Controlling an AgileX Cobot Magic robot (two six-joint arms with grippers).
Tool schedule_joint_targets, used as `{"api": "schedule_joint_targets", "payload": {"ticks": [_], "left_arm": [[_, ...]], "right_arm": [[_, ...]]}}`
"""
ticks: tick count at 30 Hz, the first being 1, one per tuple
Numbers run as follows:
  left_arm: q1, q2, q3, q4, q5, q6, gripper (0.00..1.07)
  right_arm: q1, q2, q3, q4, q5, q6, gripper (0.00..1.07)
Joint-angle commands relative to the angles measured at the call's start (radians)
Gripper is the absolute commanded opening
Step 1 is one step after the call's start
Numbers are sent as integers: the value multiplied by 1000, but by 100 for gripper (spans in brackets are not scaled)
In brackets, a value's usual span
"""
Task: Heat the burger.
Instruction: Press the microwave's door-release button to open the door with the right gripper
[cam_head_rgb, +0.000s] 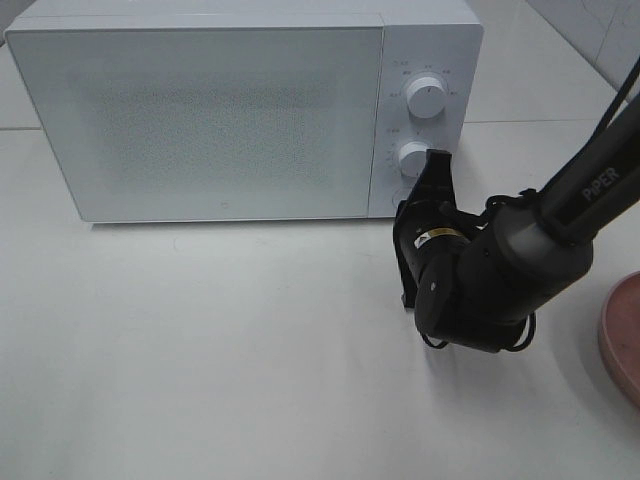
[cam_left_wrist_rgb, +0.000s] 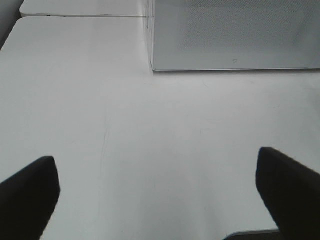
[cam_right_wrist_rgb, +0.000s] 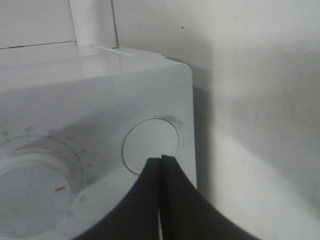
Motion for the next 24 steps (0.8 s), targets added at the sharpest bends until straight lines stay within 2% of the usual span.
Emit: {"api": "schedule_joint_targets", "payload": {"ticks": [1,24], "left_arm": [[-5,-16,0,-1,-14,1,102],[-5,-16,0,-1,-14,1,102]], "right_arm": [[-6,10,-27,-10,35,-15,0],[-77,11,-75,-20,66,-103,0]]}}
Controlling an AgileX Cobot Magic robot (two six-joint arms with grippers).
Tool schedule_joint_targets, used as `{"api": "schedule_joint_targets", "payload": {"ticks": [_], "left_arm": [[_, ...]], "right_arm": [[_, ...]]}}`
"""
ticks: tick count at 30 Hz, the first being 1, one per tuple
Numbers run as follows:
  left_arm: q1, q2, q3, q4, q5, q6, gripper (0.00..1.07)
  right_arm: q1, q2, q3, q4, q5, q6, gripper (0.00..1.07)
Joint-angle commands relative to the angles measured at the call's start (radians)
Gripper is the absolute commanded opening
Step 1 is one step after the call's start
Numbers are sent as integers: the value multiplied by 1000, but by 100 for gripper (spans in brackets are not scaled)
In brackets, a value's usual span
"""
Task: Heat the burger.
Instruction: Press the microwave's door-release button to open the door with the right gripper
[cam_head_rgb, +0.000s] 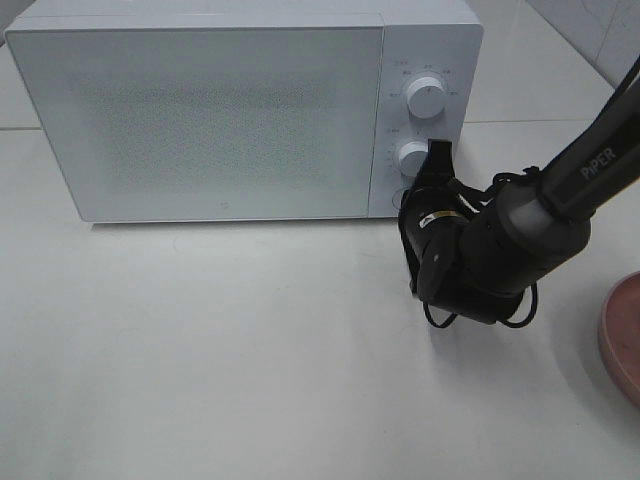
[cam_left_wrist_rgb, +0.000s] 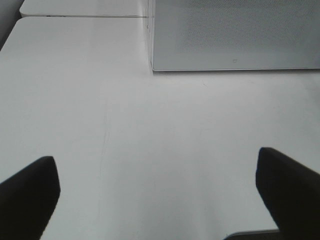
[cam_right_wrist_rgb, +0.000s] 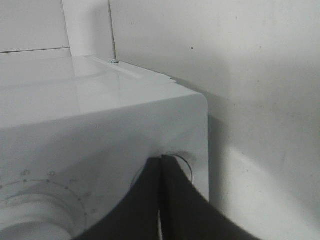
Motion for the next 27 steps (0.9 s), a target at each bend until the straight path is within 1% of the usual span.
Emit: {"api": "schedule_joint_targets", "payload": {"ticks": [1,6,8,25,27], "left_arm": [[-5,-16,0,-2,-14,1,102],[-5,-16,0,-2,-14,1,102],[-5,-16,0,-2,-14,1,102],[-5,-16,0,-2,-14,1,102],[-5,-16,0,-2,-14,1,102]], "right_arm": [[-7,-2,-10,-14,-4,-20,0],[-7,-2,-21,-14,13,-21,0],[-7,-2,-43,-20,13,-29,0],[-9,-1,-70,-26,15,-41,0],[-9,19,-96,-18,15,-54,0]]}}
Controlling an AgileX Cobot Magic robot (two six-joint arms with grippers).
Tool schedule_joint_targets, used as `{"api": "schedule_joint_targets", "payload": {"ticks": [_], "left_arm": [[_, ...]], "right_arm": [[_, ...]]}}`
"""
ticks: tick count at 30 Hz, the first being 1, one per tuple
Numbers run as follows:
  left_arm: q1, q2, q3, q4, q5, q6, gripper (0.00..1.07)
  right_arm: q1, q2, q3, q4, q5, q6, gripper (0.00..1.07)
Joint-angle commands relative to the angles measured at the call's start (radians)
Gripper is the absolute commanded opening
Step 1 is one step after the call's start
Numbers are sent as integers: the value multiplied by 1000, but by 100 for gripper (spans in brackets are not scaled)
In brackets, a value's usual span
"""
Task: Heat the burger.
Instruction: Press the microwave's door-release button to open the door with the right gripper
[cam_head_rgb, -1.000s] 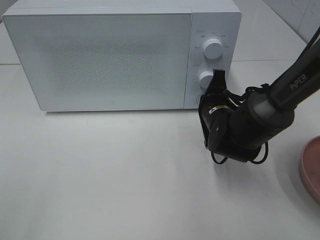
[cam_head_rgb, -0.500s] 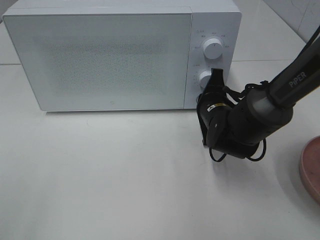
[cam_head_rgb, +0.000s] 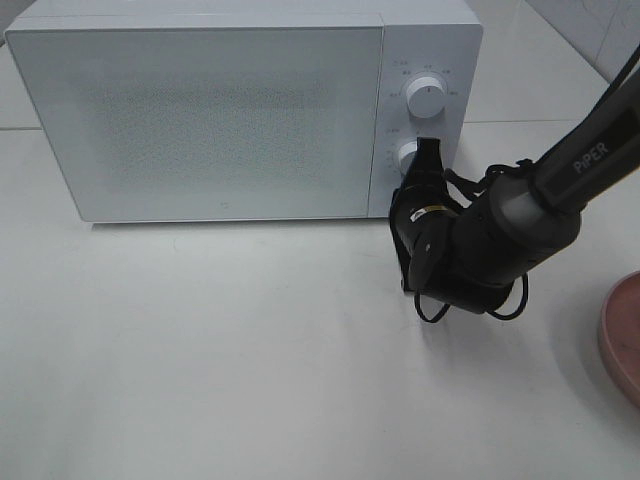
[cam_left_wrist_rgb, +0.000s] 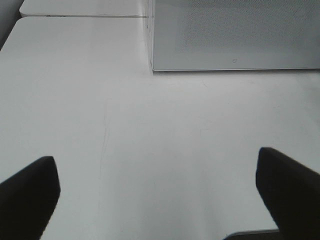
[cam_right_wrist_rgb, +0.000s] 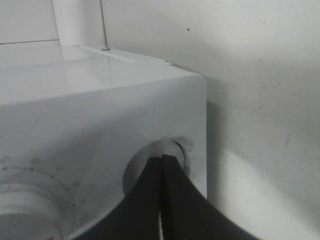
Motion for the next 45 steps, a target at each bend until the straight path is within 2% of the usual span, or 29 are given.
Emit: {"api": "schedule_joint_targets", "payload": {"ticks": [1,8,23,32,45], "left_arm": [[-5,-16,0,-2,-14,1,102],[-5,-16,0,-2,-14,1,102],[-5,-16,0,-2,-14,1,102],[-5,-16,0,-2,-14,1,102],[-5,-16,0,-2,-14,1,102]], "right_arm": [[-9,11,-47,-29,-45,-25,0],[-9,28,-69,-20,-150,-27,0],[-15,80,-168,-16,-181,-67,0],[-15,64,-163,-19,-142,-82,0],[-2,-20,-48,-18,-22,-117,0]]}}
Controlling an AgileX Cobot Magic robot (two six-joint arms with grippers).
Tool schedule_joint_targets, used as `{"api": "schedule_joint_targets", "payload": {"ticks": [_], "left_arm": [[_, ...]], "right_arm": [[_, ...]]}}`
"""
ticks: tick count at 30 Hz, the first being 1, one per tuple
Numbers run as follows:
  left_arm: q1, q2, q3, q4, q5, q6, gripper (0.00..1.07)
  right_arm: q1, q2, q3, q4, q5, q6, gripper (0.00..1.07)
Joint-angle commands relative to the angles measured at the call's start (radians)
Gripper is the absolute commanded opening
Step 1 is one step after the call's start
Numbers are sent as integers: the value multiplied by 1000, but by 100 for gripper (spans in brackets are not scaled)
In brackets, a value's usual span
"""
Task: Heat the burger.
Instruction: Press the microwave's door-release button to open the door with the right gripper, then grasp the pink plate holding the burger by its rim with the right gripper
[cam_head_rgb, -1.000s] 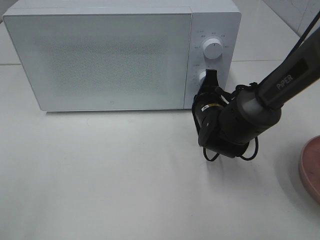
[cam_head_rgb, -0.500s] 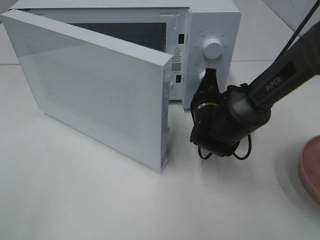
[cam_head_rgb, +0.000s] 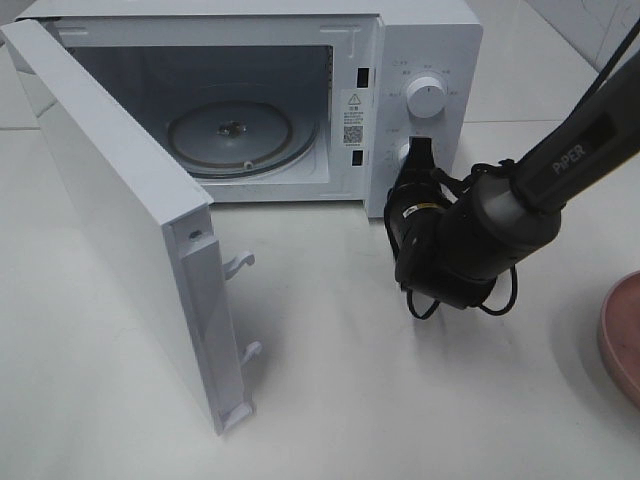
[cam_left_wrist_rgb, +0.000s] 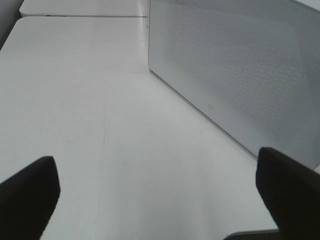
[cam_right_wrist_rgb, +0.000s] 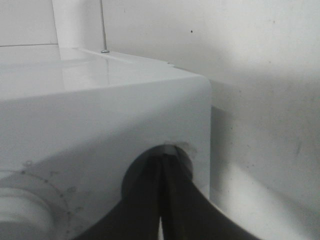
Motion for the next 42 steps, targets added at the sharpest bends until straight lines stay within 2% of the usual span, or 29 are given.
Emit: {"api": "schedule_joint_targets", "payload": {"ticks": [1,12,22,24,27,29,30,32,34,35,37,38,42], "left_arm": [[-5,-16,0,-2,-14,1,102],[-5,-16,0,-2,-14,1,102],[-5,-16,0,-2,-14,1,102],[-5,-16,0,-2,-14,1,102],[-5,-16,0,-2,-14,1,102],[-5,-16,0,-2,-14,1,102],[-5,-16,0,-2,-14,1,102],[-5,-16,0,-2,-14,1,102],[-5,-16,0,-2,-14,1,102],[-5,-16,0,-2,-14,1,102],[-5,-16,0,-2,-14,1,102],[-5,-16,0,-2,-14,1,102],[-5,-16,0,-2,-14,1,102]], "right_arm": [[-11,-44,-1,-75,-23,-40,0],[-11,-160,107,-52,195,-223,0],[-12,-282,217,-84,352,-428,0],[-12,-355,257,-151,458,-560,0],[-12,-374,264,-178,488,-590,0],[-12,-439,274,-287,631,-705,0],[-12,-439,274,-287,631,-705,0],[-12,-487,273,-381,754,-789,0],[-12,-503,273,-409,800,-809,0],[-12,-530,273,-467,895,-844,1],[-12,-547,273,-499,946,-860,1],[-12,-578,273,-565,1033,-879,1],[-12,-631,273,-662,1155,-894,2]]}}
